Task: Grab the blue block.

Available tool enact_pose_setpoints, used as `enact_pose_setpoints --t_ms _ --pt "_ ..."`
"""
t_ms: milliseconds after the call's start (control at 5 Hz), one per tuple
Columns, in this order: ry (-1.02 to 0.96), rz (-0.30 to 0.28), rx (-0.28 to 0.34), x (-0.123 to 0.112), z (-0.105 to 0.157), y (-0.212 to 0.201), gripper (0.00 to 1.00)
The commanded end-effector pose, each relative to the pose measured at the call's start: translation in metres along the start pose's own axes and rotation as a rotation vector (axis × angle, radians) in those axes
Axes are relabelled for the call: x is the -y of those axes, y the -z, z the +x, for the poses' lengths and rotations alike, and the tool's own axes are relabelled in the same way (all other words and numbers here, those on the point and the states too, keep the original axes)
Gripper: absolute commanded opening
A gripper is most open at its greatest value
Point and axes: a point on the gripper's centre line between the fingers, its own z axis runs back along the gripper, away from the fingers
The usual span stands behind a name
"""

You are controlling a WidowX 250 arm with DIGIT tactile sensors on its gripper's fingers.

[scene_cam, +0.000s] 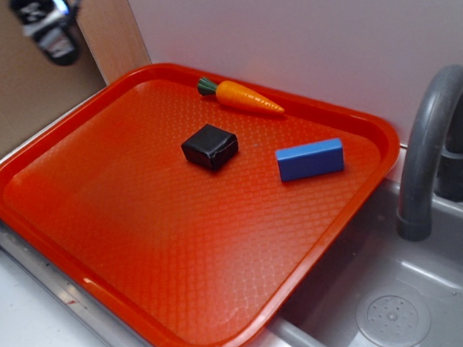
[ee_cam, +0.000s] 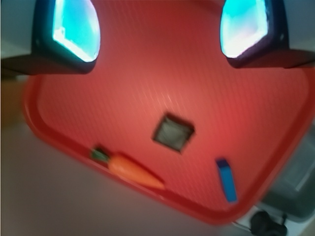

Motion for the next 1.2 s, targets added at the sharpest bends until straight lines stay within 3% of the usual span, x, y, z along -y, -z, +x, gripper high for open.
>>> enact_pose_setpoints --t_ms 0,200,400,600,1000 --pt "0.094 0.005 0.039 0.056 0.064 0.024 1.0" --pt "0.128 -0.003 0.014 0.067 0.082 0.043 1.0" --pt "0.136 0.021 -0.072 0.081 0.101 0.075 1.0" --pt "0.117 0.034 -0.127 0.079 0.104 0.101 1.0" --pt "0.216 -0.044 -0.199 0.091 0.094 0.145 1.0"
